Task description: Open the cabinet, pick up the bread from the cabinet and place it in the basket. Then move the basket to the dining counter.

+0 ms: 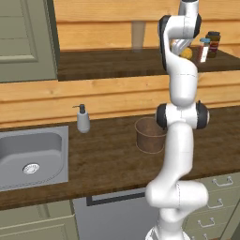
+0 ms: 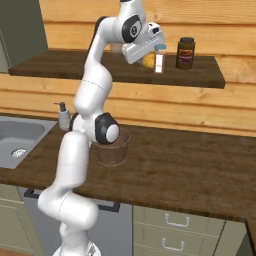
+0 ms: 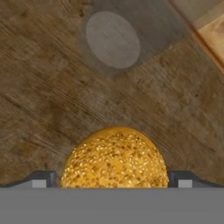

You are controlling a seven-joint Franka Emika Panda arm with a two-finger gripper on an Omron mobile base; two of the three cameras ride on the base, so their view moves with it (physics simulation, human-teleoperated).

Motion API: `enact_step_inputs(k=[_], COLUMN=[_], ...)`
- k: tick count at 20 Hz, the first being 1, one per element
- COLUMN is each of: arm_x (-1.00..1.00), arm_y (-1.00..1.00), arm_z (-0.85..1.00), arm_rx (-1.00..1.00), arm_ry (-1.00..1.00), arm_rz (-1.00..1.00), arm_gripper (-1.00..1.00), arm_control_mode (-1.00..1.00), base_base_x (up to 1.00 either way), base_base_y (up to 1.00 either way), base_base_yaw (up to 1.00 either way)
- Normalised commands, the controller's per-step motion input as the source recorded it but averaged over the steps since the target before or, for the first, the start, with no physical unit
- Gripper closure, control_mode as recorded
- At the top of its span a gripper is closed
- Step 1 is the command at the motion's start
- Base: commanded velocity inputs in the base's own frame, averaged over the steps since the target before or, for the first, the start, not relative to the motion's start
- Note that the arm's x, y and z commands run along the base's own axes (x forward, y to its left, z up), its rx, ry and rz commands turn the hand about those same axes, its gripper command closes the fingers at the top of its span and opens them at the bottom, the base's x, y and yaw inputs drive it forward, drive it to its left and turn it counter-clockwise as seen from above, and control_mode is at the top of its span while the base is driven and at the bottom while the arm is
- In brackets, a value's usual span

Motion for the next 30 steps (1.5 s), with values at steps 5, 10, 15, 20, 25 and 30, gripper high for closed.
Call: enact_step_inputs(k=[5,10,15,20,25,30], arm_x=[0.00,0.00,0.00,-0.02,0.00,-0.08], arm_y=[-0.01,0.03,0.15,0.15,0.12,0.12], arm_z=[-0.01,-0.15,-0.03,0.09,0.23,0.32], arm_rx=[0.00,0.00,0.00,-0.03,-0.01,0.07], arm_ry=[0.03,0.03,0.00,0.00,0.01,0.19], arm_rz=[0.00,0.00,0.00,0.00,0.00,0.00], arm_gripper=[-1.00,1.00,1.00,1.00,1.00,1.00], arm_control_mode=[-1.00,-1.00,-1.00,-1.00,-1.00,-1.00], base_base_x=[0.00,0.00,0.00,0.00,0.00,0.00], base_base_y=[0.00,0.00,0.00,0.00,0.00,0.00], base_base_yaw=[0.00,0.00,0.00,0.00,0.00,0.00])
